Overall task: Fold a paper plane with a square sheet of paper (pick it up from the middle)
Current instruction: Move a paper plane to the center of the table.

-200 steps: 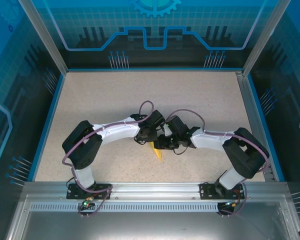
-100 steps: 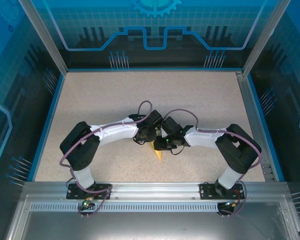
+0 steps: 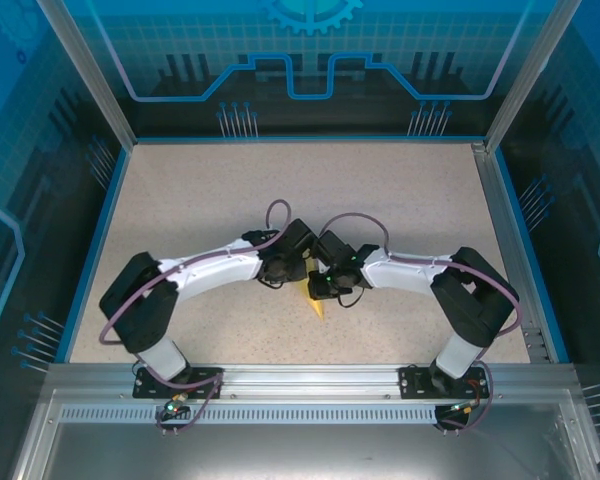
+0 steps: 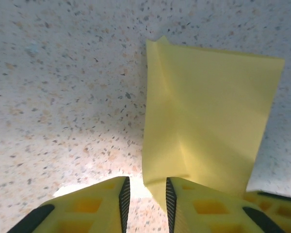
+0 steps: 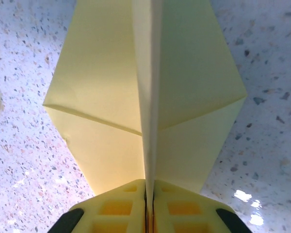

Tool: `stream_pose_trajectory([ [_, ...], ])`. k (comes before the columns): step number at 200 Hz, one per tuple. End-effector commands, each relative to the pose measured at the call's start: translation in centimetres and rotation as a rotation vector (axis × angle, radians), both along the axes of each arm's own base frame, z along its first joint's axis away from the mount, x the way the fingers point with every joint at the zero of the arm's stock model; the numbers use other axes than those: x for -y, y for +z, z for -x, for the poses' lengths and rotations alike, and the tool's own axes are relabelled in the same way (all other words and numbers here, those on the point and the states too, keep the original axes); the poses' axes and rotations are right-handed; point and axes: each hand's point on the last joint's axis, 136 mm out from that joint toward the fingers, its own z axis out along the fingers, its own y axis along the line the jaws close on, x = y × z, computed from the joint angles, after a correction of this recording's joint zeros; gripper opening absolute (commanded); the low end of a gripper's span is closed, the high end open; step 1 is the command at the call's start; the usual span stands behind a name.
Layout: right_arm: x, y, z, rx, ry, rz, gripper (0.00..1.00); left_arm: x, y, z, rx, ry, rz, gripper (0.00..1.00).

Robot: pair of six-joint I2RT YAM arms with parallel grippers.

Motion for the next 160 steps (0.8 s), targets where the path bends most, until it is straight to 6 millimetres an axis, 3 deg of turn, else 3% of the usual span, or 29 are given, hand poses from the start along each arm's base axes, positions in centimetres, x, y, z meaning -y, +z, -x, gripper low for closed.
stream_pose_trajectory([
  [1,1.2,1.7,-0.9,0.063,-0.014,0.128,0.1,-1.4,2.1,0.3,0.085,0.035,0.006,0.34],
  [33,2.5,2.0,-1.8,0.071,-0.072,0.281,0.11,-4.7,2.7,0.9,0.119,0.128,0.011,0.36],
  [68,1.5,1.3,-2.5,0.055,-0.079,0.315,0.12,-7.0,1.8,1.6,0.108,0.189,0.041,0.38],
  [160,0.6,-0.8,-2.9,0.011,-0.114,0.324,0.16,-7.5,0.7,1.9,0.085,0.19,0.053,0.39],
])
